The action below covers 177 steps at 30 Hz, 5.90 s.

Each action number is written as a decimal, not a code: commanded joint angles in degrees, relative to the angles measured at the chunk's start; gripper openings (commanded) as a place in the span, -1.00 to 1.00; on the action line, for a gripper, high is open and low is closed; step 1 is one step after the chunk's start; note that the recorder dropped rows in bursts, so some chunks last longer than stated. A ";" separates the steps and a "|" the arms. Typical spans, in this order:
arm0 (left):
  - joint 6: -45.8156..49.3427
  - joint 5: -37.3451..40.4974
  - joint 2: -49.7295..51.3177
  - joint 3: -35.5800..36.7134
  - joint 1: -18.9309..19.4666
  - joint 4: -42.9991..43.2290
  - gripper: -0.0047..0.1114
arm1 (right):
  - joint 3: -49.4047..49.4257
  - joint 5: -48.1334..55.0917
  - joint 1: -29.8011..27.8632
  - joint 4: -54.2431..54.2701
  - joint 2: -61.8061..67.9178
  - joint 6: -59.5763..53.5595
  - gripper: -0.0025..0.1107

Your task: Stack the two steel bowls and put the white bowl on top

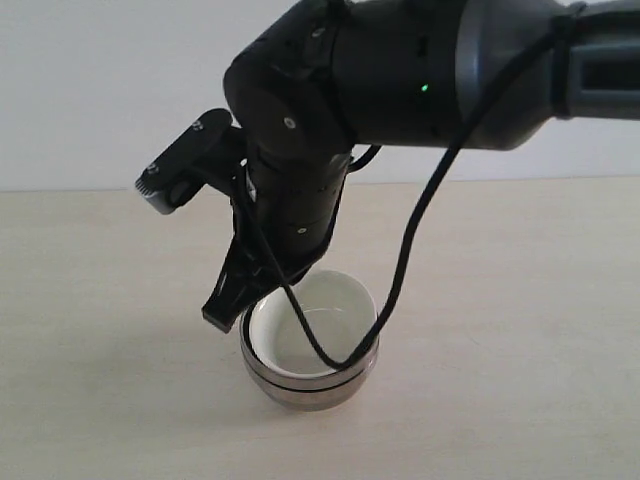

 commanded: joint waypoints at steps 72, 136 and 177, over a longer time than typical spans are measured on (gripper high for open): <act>-0.56 -0.45 -0.22 0.20 0.17 -0.49 -0.85 | 22.45 -16.29 -16.26 25.03 -22.24 -6.41 -0.96; -0.56 -0.45 -0.22 0.20 0.17 -0.49 -0.85 | 88.61 -34.18 -44.95 23.05 -105.61 2.43 -0.96; -0.56 -0.45 -0.22 0.20 0.17 -0.49 -0.85 | 88.61 -31.82 -44.95 22.08 -105.61 -0.10 -0.96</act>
